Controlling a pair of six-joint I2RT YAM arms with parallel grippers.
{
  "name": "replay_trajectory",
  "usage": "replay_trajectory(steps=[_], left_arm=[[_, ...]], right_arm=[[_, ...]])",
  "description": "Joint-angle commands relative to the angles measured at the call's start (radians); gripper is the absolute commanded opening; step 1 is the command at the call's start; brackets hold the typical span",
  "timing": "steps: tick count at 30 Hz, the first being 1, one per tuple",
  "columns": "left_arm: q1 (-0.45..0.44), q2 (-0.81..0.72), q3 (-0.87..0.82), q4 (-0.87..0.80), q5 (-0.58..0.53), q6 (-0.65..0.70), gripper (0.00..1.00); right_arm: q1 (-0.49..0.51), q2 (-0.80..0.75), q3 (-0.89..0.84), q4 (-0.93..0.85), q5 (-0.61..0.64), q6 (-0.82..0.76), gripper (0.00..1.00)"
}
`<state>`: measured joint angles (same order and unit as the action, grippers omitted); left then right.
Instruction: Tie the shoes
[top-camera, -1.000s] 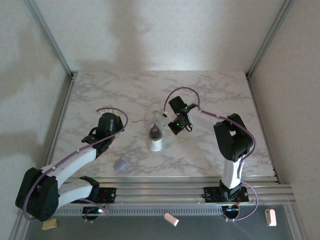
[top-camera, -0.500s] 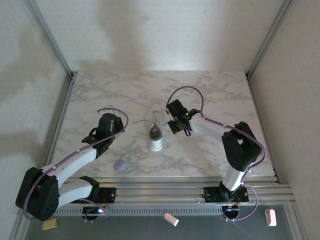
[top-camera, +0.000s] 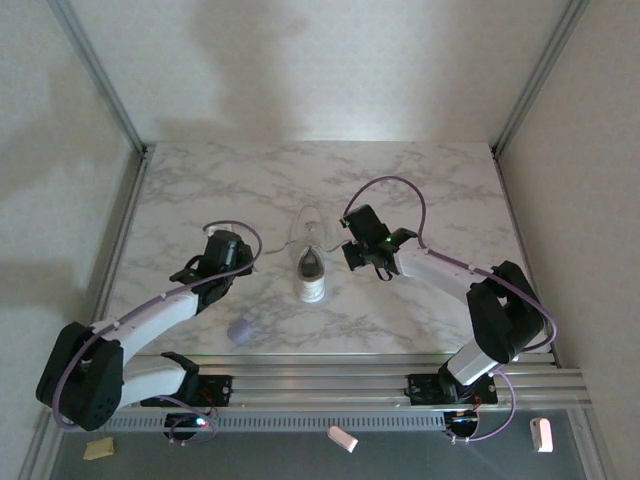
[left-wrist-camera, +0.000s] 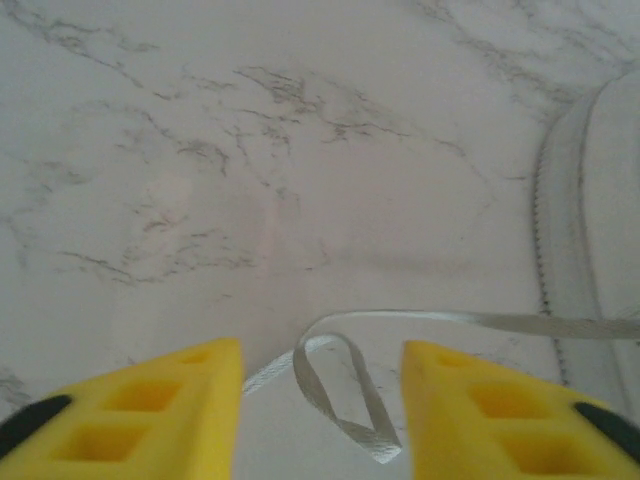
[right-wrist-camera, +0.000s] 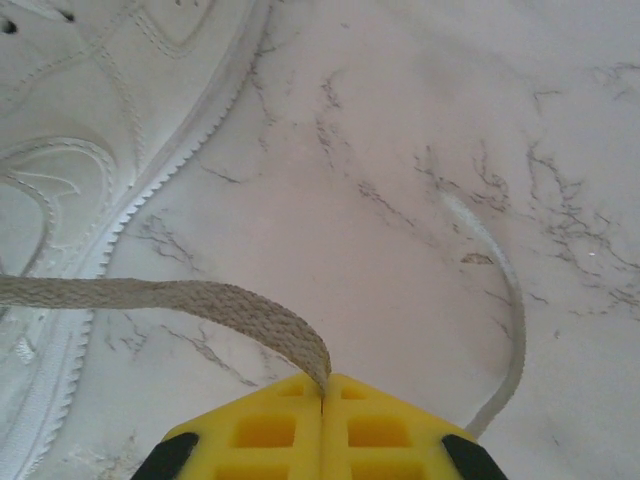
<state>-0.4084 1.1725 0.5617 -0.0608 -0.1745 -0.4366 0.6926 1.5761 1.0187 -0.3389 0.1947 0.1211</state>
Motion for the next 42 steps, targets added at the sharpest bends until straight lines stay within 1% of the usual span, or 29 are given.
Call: replay_trajectory(steps=[1,3,5,8,11,12,14,15,17,18,19,20,22,23,25,27,29,31,32,33,34,37,39,42], left_arm=[[-0.007,-0.07,-0.03,0.038,0.001,0.007,0.62],[-0.007,-0.091,-0.046,0.103,0.02,0.042,0.64],[-0.007,-0.091,-0.069,0.199,0.087,0.106,0.64],[-0.005,-0.052,-0.088,0.323,0.185,0.231,0.65],[0.013,-0.009,-0.092,0.394,0.209,0.324,0.65],[0.028,-0.004,-0.099,0.421,0.245,0.366,0.64],[0.069,-0.004,-0.115,0.472,0.395,0.48,0.56],[0.09,-0.009,-0.13,0.507,0.44,0.513,0.56],[0.154,-0.023,-0.169,0.61,0.557,0.551,0.56],[0.184,-0.026,-0.181,0.645,0.644,0.577,0.56],[0.21,-0.023,-0.185,0.656,0.774,0.64,0.57],[0.225,-0.014,-0.182,0.656,0.862,0.692,0.59],[0.229,0.014,-0.162,0.628,0.93,0.78,0.59],[0.23,0.033,-0.145,0.604,0.949,0.824,0.58],[0.229,0.073,-0.094,0.503,0.959,0.942,0.56],[0.229,0.126,-0.023,0.376,0.906,1.009,0.56],[0.226,0.177,0.031,0.268,0.877,1.116,0.56],[0.226,0.205,0.041,0.285,0.853,1.125,0.57],[0.226,0.216,0.045,0.301,0.859,1.131,0.57],[0.225,0.227,0.05,0.303,0.875,1.153,0.55],[0.22,0.243,0.066,0.291,0.893,1.179,0.54],[0.197,0.304,0.128,0.237,0.893,1.216,0.52],[0.166,0.353,0.175,0.195,0.855,1.241,0.5],[0.105,0.438,0.262,0.08,0.77,1.31,0.46]], right_arm=[[0.004,-0.041,-0.002,0.024,-0.037,0.018,0.0],[0.004,-0.052,0.001,0.018,-0.044,0.017,0.0],[0.004,-0.062,0.006,0.009,-0.053,0.018,0.0],[0.004,-0.065,0.018,-0.003,-0.077,0.02,0.0],[0.005,-0.065,0.03,-0.019,-0.095,0.02,0.0],[0.004,-0.065,0.034,-0.025,-0.098,0.019,0.0],[0.004,-0.069,0.042,-0.041,-0.101,0.014,0.0],[0.004,-0.072,0.047,-0.049,-0.105,0.012,0.0],[0.004,-0.075,0.058,-0.066,-0.115,0.002,0.0],[0.004,-0.076,0.064,-0.075,-0.117,-0.002,0.0],[0.004,-0.076,0.072,-0.088,-0.12,-0.009,0.0],[0.004,-0.077,0.082,-0.102,-0.122,-0.015,0.0],[0.005,-0.083,0.092,-0.118,-0.13,-0.025,0.0],[0.004,-0.087,0.094,-0.124,-0.134,-0.029,0.0],[0.004,-0.088,0.104,-0.138,-0.139,-0.035,0.0],[0.004,-0.088,0.107,-0.146,-0.141,-0.039,0.0],[0.004,-0.092,0.107,-0.15,-0.138,-0.038,0.0],[0.005,-0.101,0.103,-0.15,-0.137,-0.033,0.0],[0.005,-0.106,0.1,-0.153,-0.136,-0.031,0.0],[0.005,-0.11,0.097,-0.153,-0.136,-0.028,0.0],[0.005,-0.115,0.093,-0.155,-0.132,-0.028,0.0],[0.005,-0.129,0.083,-0.16,-0.12,-0.022,0.0],[0.005,-0.138,0.075,-0.157,-0.116,-0.02,0.0],[0.005,-0.133,0.077,-0.159,-0.104,-0.018,0.0]])
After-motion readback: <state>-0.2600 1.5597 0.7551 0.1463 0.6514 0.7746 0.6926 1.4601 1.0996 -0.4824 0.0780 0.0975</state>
